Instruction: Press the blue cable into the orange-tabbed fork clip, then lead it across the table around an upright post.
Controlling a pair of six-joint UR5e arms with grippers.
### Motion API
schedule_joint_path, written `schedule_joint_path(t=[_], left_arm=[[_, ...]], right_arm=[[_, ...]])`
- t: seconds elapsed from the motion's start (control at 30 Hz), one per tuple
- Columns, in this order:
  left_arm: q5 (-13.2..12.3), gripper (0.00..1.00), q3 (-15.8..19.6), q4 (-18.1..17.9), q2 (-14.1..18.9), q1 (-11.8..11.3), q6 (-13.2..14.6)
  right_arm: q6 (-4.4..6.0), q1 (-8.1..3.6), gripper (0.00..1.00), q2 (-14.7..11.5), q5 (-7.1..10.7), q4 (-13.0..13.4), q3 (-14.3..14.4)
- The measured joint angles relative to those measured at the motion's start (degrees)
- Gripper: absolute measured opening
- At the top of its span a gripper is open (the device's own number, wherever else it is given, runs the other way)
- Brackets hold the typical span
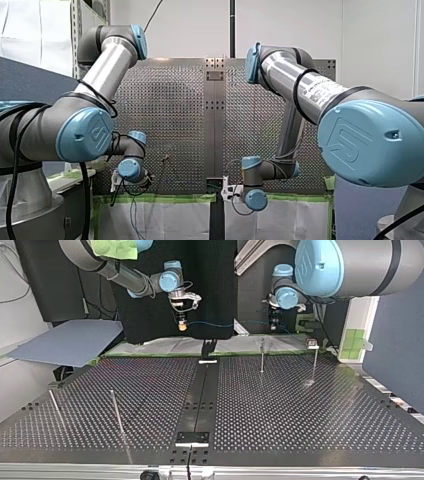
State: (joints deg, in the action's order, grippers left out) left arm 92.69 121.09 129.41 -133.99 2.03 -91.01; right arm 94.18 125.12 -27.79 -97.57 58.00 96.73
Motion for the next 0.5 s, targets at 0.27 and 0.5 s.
schedule_joint_path(t=[0.27, 0.5], left_arm=[[1.25, 0.00, 0.00, 0.83, 2.64, 0.12, 0.15], [1.34, 0.00, 0.01, 0.84, 2.98, 0.22, 0.13]], right_arm=[[-0.08, -0.01, 0.00, 0.02, 0.06, -0.63, -0.94], [-0.22, -0.01, 0.00, 0.02, 0.06, -0.96, -1.57]])
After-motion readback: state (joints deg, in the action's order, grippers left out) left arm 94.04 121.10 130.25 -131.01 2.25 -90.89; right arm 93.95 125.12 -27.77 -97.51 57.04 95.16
